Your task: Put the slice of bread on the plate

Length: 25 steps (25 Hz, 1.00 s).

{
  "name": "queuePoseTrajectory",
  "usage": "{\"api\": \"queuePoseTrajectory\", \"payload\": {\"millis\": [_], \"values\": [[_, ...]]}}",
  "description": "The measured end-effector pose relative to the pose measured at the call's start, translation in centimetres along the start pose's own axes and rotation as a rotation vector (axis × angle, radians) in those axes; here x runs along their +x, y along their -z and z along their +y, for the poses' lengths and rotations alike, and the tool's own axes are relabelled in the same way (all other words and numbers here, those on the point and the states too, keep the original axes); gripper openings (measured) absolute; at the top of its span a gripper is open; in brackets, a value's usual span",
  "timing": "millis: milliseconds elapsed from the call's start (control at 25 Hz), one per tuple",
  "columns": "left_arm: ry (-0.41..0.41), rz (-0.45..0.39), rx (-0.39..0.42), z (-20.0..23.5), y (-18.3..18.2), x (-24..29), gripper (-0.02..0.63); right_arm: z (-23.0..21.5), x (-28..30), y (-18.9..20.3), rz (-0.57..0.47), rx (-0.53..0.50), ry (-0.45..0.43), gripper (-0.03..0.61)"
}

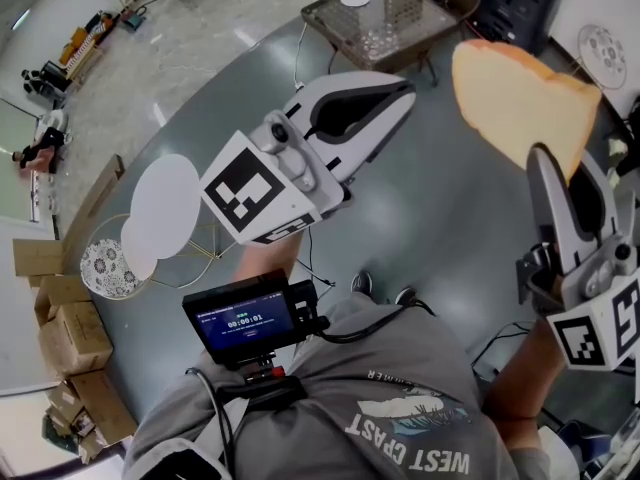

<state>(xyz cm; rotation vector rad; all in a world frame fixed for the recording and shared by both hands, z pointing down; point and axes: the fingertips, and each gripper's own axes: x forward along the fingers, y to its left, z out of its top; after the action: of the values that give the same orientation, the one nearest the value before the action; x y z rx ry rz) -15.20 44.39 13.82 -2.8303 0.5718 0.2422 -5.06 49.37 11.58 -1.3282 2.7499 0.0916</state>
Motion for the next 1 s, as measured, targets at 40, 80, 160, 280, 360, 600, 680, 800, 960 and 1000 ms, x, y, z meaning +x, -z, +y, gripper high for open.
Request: {"api": "queuePoseTrajectory", "payload": {"millis": [40,80,160,280,360,600,680,800,960,1000], "values": [[0.003,-0.001,-0.001,-0.3,-0.1,-0.1,0.008,0.1,-0.2,-0.1,-0.002,0.003,0.002,0.089],[0.005,-0.003,-0.001,-0.5,-0.1,-0.2,0.008,0.4,-0.4,-0.1,-0.003,0.004,0.004,0.089],[0.009,-0.006,-0.003,-0.6,-0.3,-0.6,0.008,0.9,-0.5,-0.1,-0.001,0.006,0.007,0.089],[0.015,-0.011,-0.004,0.2,-0.1,-0.8,0.008,0.7,0.4,0.2,0.002,0.007,0.011,0.089],[0.022,-0.017,-0.007,0.7,-0.2,-1.0,0.008,0.9,1.0,0.0,0.005,0.003,0.019,0.089],[0.051,-0.037,-0.019,1.2,0.0,-0.7,0.008,0.6,1.2,-0.1,0.009,-0.015,0.051,0.089],[0.060,-0.035,-0.024,1.0,0.9,0.0,0.008,0.1,0.8,0.6,0.011,-0.014,0.058,0.089],[0.070,-0.032,-0.026,0.4,1.4,0.7,0.008,-0.6,0.2,1.0,0.009,-0.010,0.063,0.089],[0.067,-0.030,-0.025,-0.4,0.5,2.0,0.008,-1.5,-1.0,0.2,0.008,-0.003,0.065,0.089],[0.066,-0.029,-0.022,-0.7,0.4,2.4,0.008,-1.9,-1.5,0.0,0.006,-0.003,0.063,0.089]]}}
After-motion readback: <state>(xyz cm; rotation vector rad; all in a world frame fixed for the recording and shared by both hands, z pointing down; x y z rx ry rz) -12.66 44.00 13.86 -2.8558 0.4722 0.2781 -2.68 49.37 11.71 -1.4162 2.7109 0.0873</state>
